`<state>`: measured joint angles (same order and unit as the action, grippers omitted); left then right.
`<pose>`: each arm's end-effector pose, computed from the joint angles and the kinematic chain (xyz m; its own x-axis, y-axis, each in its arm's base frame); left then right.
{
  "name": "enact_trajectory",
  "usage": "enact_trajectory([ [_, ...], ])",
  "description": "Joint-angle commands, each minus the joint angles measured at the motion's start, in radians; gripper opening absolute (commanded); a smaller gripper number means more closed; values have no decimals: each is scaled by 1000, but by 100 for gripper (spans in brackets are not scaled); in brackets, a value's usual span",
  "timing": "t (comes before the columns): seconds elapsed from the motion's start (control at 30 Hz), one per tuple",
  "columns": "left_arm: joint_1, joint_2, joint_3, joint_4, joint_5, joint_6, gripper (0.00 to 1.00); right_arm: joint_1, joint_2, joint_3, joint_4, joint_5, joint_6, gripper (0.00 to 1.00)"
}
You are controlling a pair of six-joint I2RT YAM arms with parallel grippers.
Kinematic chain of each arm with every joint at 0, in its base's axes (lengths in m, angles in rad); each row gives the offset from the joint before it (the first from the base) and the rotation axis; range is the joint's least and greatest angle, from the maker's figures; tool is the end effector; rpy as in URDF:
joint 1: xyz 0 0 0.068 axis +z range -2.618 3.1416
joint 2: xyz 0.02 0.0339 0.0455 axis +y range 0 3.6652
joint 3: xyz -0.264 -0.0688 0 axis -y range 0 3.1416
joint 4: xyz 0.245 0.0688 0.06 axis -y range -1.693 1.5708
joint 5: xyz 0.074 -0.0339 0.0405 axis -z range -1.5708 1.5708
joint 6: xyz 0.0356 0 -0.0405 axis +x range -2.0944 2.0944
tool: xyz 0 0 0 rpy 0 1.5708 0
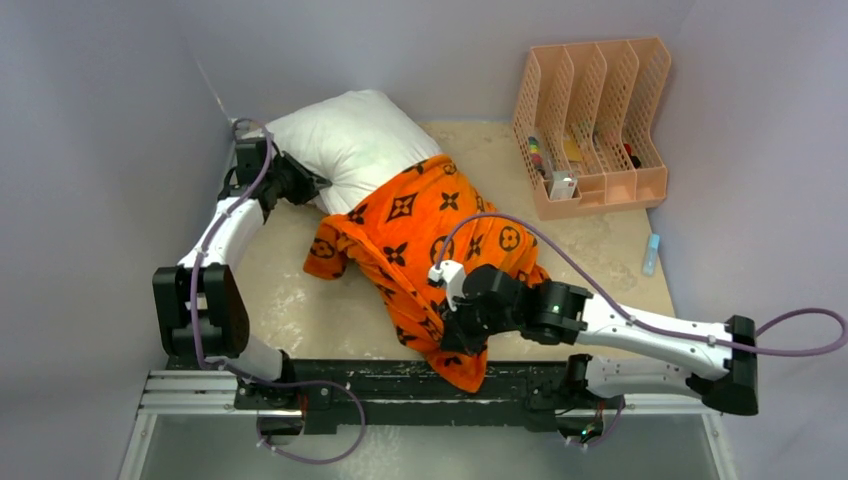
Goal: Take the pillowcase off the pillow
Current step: Remove the pillow from the pillowcase.
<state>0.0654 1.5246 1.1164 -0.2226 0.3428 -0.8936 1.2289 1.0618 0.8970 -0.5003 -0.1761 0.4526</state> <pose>0.3434 0.0105 0.2716 -0.5319 -0.7704 -0.3515 -0.3275 0.5700 -0.7536 0.0708 0.2175 0.2957 -0.6119 -0.4353 -0.6603 -0.7852 0.4343 0.4413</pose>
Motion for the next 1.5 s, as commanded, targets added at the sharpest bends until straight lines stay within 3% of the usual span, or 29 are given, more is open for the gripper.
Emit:
enact_trajectory([
  [0.0,84,41,159,229,-242,60,0,85,-118,75,-482,-158,66,0],
  [0.13,65,-42,68,235,-213,59,0,85,-63,193,-448,273,146,0],
  [0.17,59,-75,28,238,-209,58,0,85,-48,206,-399,353,148,6],
  [0.2,50,-112,-17,238,-208,56,0,84,-29,222,-370,422,149,27],
  [0.27,19,-181,-104,227,-219,59,0,85,9,287,-343,571,161,53],
  [0.33,-20,-241,-182,224,-239,64,0,81,46,339,-252,637,102,72],
  [0.5,-89,-353,-345,224,-280,31,0,53,233,504,24,596,-128,77],
  [0.7,-91,-434,-373,147,-270,32,0,39,608,829,39,609,-241,60],
  [0.8,-91,-455,-361,118,-270,39,0,24,713,838,138,588,-341,59],
  [0.9,-91,-469,-359,112,-256,31,0,-25,795,813,176,580,-307,56],
  [0.97,-89,-483,-359,107,-261,26,0,-57,828,783,147,629,-287,43],
  [1.0,-89,-487,-355,97,-267,31,0,-62,832,762,139,678,-299,30],
  [1.03,-89,-486,-351,85,-277,36,0,-62,825,758,85,712,-303,5],
  [1.1,-71,-464,-342,79,-285,41,0,-44,764,686,53,707,-334,0],
  [1.17,5,-419,-329,115,-224,29,0,3,649,547,32,599,-374,0],
  [1.27,92,-314,-222,135,-190,52,0,23,476,356,-80,84,-373,0],
  [1.33,96,-233,-108,118,-184,76,0,25,379,227,-123,-122,-298,0],
  [1.4,95,-155,-24,127,-168,68,0,30,313,107,-124,-248,-240,0],
  [1.47,95,-108,33,123,-160,65,0,32,265,30,-141,-253,-197,0],
])
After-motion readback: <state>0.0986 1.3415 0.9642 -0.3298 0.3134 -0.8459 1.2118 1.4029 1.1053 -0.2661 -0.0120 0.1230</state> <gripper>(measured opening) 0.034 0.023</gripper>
